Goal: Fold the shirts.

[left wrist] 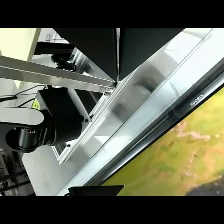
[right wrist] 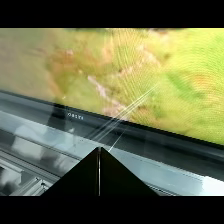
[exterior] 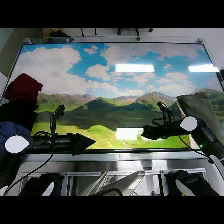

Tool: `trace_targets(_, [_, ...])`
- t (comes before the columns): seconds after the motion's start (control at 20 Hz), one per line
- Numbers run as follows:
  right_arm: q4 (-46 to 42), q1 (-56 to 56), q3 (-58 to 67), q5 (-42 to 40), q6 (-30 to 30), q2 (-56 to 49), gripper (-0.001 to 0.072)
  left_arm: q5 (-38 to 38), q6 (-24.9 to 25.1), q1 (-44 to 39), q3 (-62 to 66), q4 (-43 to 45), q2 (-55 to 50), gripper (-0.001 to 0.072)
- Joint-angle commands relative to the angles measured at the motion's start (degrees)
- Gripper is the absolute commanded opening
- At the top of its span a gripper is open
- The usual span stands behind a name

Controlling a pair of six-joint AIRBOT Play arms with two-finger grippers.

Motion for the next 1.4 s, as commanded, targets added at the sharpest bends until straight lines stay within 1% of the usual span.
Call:
trace_targets(0.0, [0.0,0.1,0.0,0.0,0.0,0.0,0.0023,0.1,-0.3,0.0,0.0,0.0,0.1,0.0017])
trace_targets(0.15, [0.0,0.1,0.0,0.0,0.0,0.0,0.0023,0.3,-0.8,1.4,0.7,0.6,0.1,0.0017])
trace_targets(0.2, [0.0,0.1,0.0,0.0,0.0,0.0,0.0023,0.7,-2.3,3.4,2.5,3.3,0.0,0.0017])
trace_targets(0.3, [0.0,0.1,0.0,0.0,0.0,0.0,0.0023,4.3,-6.1,10.2,9.2,13.9,-0.1,0.0017])
trace_targets(0.35, [0.0,0.1,0.0,0.0,0.0,0.0,0.0023,6.5,-6.4,14.5,12.7,18.8,-0.2,0.0023])
trace_targets(0.4, [0.0,0.1,0.0,0.0,0.0,0.0,0.0023,9.6,-6.5,19.6,16.5,23.8,-0.7,0.0332])
trace_targets(0.45, [0.0,0.1,0.0,0.0,0.0,0.0,0.0023,12.7,-6.6,24.7,20.4,27.7,-2.3,0.0688])
trace_targets(0.5, [0.0,0.1,0.0,0.0,0.0,0.0,0.0023,14.5,-6.2,29.5,23.8,30.4,-4.4,0.0689])
trace_targets(0.55, [0.0,0.1,0.0,0.0,0.0,0.0,0.0023,15.6,-4.7,34.3,27.2,32.8,-7.2,0.0689])
trace_targets(0.65, [0.0,0.1,0.0,0.0,0.0,0.0,0.0023,19.1,-0.9,42.0,31.9,34.5,-14.1,0.0689])
trace_targets(0.7, [0.0,0.1,0.0,0.0,0.0,0.0,0.0023,21.1,0.2,44.8,33.5,34.5,-17.9,0.0689])
trace_targets(0.8, [0.0,0.1,0.0,0.0,0.0,0.0,0.0023,23.7,0.2,48.1,36.5,34.5,-26.9,0.0689])
trace_targets(0.9, [0.0,0.1,0.0,0.0,0.0,0.0,0.0023,24.0,0.5,48.5,39.9,34.5,-37.2,0.0689])
trace_targets(1.15, [0.0,0.1,0.0,0.0,0.0,0.0,0.0023,24.6,0.6,45.2,52.1,34.5,-64.0,0.0689])
trace_targets(1.25, [0.0,0.1,0.0,0.0,0.0,0.0,0.0023,25.6,0.5,43.7,57.2,34.4,-72.1,0.0689])
trace_targets(1.35, [0.0,0.1,0.0,0.0,0.0,0.0,0.0023,25.8,0.5,42.5,62.0,34.4,-77.4,0.0688])
